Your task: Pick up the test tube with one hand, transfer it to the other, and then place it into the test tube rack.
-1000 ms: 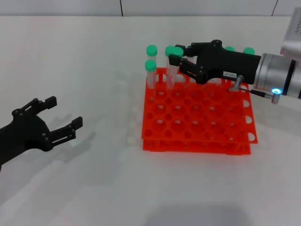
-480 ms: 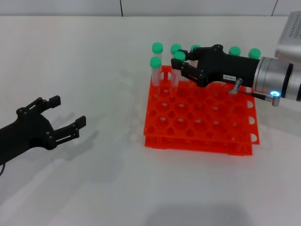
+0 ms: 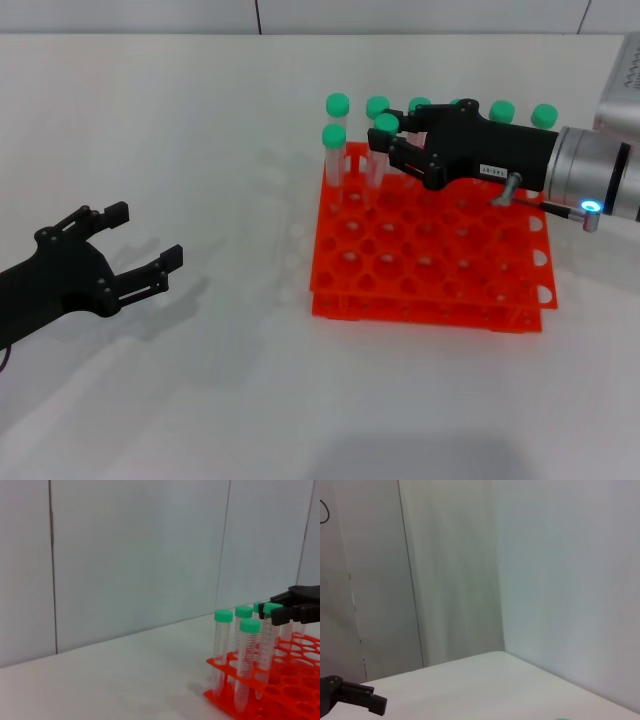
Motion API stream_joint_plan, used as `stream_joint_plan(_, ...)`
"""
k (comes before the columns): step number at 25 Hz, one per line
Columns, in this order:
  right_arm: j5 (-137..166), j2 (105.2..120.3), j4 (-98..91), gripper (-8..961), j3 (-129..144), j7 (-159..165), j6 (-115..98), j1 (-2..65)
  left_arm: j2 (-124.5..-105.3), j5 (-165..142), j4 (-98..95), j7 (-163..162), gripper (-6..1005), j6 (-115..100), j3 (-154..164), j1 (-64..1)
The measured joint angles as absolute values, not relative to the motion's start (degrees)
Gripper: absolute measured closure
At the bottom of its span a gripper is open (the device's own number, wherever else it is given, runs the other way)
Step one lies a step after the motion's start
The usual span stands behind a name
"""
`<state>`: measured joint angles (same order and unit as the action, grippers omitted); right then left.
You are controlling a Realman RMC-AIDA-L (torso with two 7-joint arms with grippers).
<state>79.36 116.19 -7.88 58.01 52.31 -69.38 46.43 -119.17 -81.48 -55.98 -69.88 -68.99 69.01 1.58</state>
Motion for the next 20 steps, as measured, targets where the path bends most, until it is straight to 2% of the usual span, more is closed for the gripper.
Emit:
stream_joint_plan(4,79.36,116.19,-7.89,695,58.01,52.53,-69.44,46.32,-119.18,-81.48,-55.99,-69.88,106,-68.99,68.99,1.58)
stream_joint_plan(12,79.35,116.1,-9.06,468,57.8,52.82,-71.77,44.37,-119.12,-81.47,-56.26,-69.95,106,-69.49,67.99,1.52)
stream_joint_plan(20,80.59,114.59,-25.02,387,60.12,59.04,-82.34,31.99,-118.94,-83.24,-56.62,-72.47,106,-72.59,65.32,0.7)
